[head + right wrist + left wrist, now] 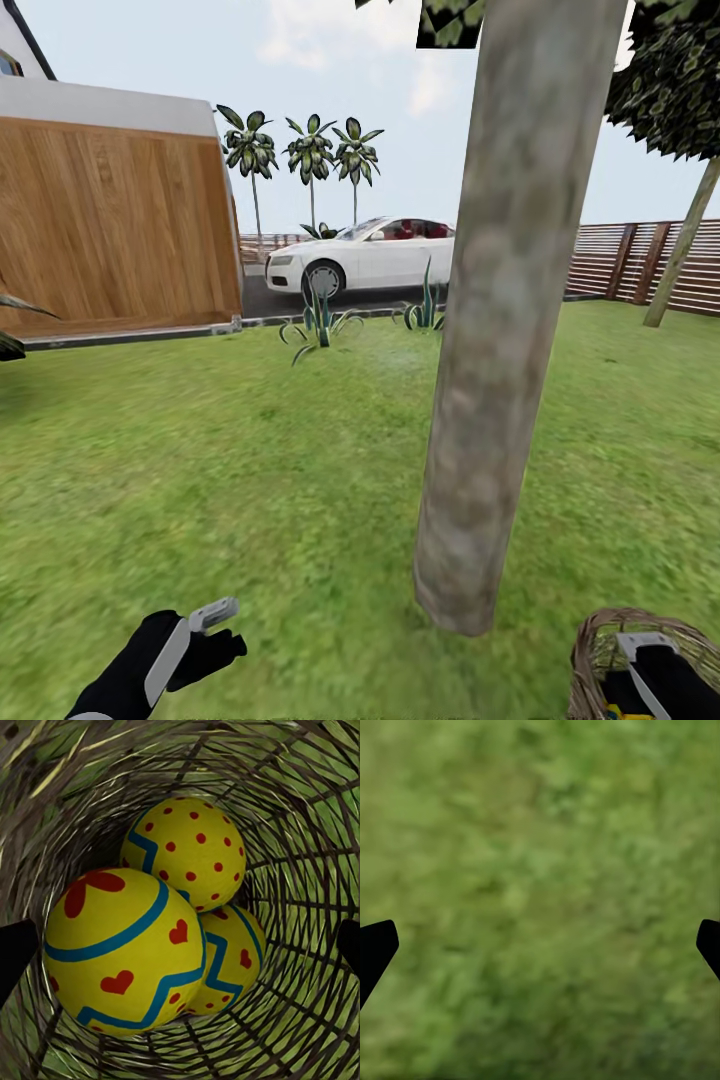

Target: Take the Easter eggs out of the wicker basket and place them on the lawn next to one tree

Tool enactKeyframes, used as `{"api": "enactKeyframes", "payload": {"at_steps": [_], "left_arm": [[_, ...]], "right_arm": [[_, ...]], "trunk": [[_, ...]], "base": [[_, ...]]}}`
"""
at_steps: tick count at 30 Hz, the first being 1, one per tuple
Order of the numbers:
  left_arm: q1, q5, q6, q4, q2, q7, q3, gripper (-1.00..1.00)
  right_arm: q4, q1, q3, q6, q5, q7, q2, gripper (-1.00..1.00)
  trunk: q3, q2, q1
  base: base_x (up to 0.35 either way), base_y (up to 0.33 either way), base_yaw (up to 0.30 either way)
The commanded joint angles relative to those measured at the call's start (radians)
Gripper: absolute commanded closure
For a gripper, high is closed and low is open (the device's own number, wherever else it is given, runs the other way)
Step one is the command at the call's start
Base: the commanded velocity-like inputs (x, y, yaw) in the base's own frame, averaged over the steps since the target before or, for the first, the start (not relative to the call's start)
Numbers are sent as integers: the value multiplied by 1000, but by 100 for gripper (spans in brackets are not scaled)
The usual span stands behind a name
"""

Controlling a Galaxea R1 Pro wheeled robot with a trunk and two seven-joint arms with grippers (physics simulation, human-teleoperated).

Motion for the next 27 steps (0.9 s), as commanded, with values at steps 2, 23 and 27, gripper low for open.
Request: {"api": "enactKeyframes", "payload": {"at_steps": [2, 23, 27], "left_arm": [[0, 9, 4, -1, 0, 5, 2, -100], [0, 9, 6, -1, -2, 4, 1, -100], [0, 9, 6, -1, -2, 4, 1, -100]], "right_arm": [[-2, 0, -1, 5, -1, 0, -3, -100], [-2, 0, 7, 1, -4, 2, 3, -100], [-2, 0, 9, -1, -6, 2, 9, -100]], "trunk": [[-7, -15, 8], [-73, -162, 88], [-89, -163, 90]], "base": [[0, 0, 0], [0, 0, 0], [0, 0, 0]]}}
